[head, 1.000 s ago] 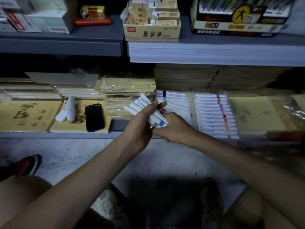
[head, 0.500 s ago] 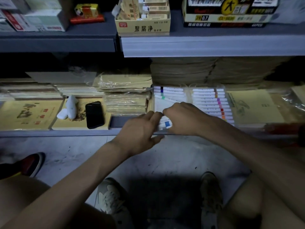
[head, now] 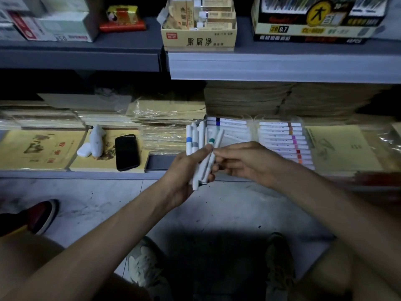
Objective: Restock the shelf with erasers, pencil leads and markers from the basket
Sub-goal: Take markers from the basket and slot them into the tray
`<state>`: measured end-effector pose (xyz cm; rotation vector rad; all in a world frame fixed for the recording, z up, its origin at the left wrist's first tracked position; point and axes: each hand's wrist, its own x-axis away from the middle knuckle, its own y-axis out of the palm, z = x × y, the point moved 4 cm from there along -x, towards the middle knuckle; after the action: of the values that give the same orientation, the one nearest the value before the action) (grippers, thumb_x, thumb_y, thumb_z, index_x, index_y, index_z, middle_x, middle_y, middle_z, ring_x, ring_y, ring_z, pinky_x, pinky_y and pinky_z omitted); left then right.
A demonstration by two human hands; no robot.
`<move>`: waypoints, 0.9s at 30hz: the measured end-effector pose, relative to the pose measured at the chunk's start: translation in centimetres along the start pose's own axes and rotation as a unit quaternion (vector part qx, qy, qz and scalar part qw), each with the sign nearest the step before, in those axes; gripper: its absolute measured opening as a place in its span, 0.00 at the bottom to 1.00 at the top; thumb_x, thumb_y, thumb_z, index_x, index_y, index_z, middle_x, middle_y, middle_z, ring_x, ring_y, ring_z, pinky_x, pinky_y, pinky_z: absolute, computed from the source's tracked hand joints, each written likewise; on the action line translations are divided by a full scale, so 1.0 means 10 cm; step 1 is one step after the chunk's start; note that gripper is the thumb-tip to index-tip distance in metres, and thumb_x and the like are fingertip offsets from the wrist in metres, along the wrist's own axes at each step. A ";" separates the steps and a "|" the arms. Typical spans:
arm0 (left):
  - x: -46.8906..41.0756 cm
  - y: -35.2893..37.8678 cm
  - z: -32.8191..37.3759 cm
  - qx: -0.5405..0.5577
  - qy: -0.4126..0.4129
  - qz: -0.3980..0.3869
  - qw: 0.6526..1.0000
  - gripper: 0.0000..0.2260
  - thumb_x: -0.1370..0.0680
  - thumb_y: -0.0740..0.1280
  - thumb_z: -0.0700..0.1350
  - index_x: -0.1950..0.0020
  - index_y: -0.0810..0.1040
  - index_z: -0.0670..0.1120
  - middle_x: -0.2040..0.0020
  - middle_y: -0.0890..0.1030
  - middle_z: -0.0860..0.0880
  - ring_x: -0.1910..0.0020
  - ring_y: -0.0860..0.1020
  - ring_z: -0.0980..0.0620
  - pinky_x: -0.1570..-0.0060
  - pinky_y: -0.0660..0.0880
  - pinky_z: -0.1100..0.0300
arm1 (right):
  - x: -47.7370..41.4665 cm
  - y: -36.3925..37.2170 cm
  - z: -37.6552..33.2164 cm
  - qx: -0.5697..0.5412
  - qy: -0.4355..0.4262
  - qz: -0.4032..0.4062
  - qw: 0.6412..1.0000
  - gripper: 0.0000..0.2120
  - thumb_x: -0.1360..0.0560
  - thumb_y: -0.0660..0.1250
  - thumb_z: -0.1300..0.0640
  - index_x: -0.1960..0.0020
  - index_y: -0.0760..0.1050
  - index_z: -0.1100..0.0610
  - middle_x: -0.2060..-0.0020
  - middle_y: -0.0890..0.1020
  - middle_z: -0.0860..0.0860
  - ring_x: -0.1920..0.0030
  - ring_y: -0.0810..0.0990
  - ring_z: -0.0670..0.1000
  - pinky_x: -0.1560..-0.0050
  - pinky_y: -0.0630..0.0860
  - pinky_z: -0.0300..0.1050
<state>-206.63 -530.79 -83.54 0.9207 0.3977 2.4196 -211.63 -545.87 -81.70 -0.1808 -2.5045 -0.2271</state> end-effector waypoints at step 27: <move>-0.10 -0.36 -0.09 0.040 -0.035 0.117 0.992 0.08 0.17 0.67 0.39 0.42 0.79 0.34 0.53 0.82 0.38 0.58 0.83 0.44 0.56 0.84 0.50 | -0.92 -0.31 -0.08 0.697 -0.204 0.257 0.637 0.05 0.22 0.68 0.62 0.47 0.80 0.58 0.51 0.82 0.55 0.51 0.82 0.58 0.55 0.77 0.48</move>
<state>-205.31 -528.51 -86.28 1.1422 0.3820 2.5885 -204.33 -549.73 -86.85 -0.2744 -2.1275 2.0966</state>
